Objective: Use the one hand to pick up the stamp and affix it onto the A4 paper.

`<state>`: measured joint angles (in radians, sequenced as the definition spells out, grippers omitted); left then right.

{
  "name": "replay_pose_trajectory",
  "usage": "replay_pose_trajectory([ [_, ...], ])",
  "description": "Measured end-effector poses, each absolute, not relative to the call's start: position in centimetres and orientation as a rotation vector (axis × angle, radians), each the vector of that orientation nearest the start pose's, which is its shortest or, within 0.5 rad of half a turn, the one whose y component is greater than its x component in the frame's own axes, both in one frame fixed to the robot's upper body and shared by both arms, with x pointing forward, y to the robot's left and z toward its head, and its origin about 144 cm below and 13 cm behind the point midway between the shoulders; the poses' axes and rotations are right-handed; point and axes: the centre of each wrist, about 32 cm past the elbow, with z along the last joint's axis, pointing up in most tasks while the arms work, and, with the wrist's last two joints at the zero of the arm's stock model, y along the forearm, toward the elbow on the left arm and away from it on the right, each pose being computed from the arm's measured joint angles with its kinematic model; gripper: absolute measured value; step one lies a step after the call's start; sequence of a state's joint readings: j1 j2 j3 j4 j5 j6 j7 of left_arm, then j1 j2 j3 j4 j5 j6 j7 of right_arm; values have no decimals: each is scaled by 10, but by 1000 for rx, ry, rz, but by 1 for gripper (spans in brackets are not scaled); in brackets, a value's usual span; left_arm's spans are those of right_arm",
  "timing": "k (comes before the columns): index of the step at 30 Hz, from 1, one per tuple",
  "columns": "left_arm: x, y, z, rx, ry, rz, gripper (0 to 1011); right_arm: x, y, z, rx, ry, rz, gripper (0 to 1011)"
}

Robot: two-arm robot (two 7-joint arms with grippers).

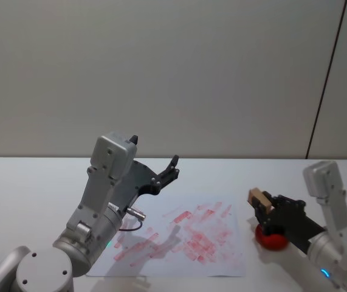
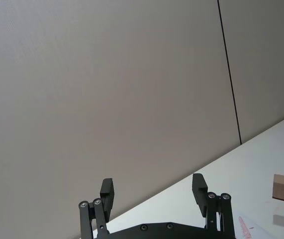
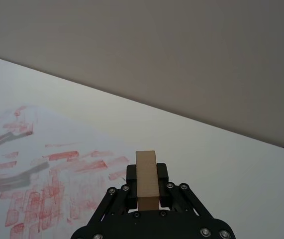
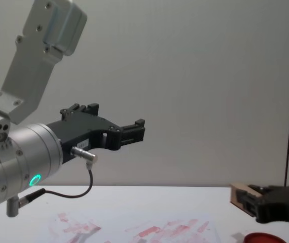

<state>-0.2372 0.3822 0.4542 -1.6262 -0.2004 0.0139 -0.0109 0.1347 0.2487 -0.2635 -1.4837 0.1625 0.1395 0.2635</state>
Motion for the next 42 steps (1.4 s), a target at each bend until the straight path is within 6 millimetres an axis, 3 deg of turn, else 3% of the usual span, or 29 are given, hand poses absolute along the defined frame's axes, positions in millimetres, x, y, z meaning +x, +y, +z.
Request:
replay_pose_trajectory([
  [10, 492, 198, 1204, 61, -268, 1124, 1002, 480, -239, 1141, -242, 59, -1099, 216],
  [30, 492, 198, 1204, 61, -268, 1124, 1003, 472, -247, 1125, -311, 85, -1094, 232],
  [42, 492, 198, 1204, 61, -268, 1124, 1002, 472, -247, 1123, -287, 94, -1114, 634],
])
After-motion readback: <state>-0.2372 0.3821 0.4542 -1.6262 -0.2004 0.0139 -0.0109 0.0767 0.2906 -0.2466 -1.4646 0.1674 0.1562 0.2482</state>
